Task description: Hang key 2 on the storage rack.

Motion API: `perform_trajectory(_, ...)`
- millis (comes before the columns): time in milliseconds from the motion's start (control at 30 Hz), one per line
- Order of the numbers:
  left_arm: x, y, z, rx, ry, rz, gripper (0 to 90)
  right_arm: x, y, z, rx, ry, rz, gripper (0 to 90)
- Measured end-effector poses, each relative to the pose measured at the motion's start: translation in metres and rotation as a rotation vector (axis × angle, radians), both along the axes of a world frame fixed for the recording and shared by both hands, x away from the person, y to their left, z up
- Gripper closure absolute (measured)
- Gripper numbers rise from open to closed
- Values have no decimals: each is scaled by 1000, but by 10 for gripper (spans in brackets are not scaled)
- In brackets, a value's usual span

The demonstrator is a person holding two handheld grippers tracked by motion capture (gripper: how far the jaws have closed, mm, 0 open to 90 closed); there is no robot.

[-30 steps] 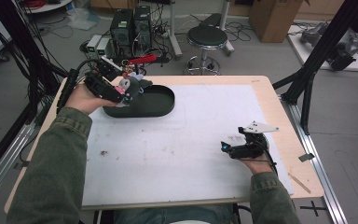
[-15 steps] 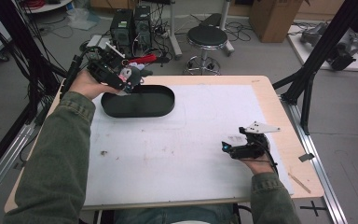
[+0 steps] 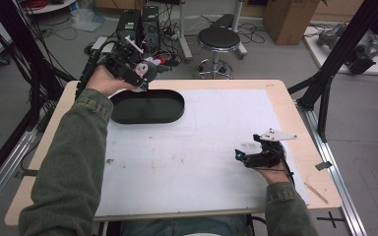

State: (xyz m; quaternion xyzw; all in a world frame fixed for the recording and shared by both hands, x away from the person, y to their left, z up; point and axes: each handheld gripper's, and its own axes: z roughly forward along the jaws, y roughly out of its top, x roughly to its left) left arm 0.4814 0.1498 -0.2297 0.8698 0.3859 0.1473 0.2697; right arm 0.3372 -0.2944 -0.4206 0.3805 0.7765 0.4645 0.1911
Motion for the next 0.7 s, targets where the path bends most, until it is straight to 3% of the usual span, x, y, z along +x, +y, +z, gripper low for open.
perform_trajectory(100,7,-3,5,31,1,12,500,0,0,0,0,0,1,7)
perform_trajectory(367,20,-8,11,57,28,46,500,0,-3,-1,1,-2,-6,7)
perform_trajectory(700,24,-5,4,94,47,94,501,0,-4,-1,4,0,-7,7)
